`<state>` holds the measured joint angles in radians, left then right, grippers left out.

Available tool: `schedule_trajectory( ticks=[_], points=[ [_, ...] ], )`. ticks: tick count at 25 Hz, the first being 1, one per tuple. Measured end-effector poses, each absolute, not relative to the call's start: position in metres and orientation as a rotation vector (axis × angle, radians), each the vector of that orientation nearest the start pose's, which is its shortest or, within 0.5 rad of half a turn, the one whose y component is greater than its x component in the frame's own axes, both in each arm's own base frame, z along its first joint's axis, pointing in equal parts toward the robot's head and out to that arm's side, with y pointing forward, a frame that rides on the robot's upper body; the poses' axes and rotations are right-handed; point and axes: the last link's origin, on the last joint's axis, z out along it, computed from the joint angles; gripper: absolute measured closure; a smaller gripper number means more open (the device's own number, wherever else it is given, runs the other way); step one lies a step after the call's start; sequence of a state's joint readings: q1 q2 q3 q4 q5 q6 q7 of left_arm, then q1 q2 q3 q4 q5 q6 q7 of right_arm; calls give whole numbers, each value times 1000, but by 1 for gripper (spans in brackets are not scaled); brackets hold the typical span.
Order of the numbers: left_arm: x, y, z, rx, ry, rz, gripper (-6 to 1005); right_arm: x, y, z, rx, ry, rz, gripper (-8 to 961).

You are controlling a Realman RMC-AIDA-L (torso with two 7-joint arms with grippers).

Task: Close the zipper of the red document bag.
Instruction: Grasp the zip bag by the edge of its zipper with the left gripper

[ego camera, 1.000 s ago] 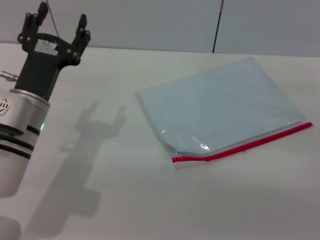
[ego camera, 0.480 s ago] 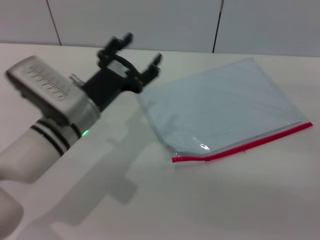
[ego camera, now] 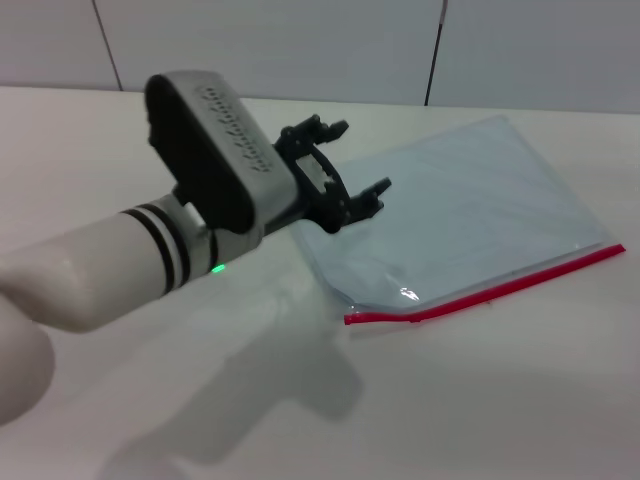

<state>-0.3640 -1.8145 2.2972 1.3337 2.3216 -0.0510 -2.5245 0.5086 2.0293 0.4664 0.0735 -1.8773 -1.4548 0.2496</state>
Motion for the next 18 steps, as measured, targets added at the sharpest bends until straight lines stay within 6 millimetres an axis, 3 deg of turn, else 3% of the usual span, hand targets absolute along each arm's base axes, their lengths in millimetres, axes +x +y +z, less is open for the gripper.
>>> schedule_trajectory(
  ticks=[9, 18],
  points=[
    [-132, 314, -65, -2446, 80, -34, 233, 306, 341, 36, -1507, 336, 922, 73],
    [-130, 296, -75, -2604, 98, 220, 245, 306, 342, 35, -1514, 340, 916, 73]
  ],
)
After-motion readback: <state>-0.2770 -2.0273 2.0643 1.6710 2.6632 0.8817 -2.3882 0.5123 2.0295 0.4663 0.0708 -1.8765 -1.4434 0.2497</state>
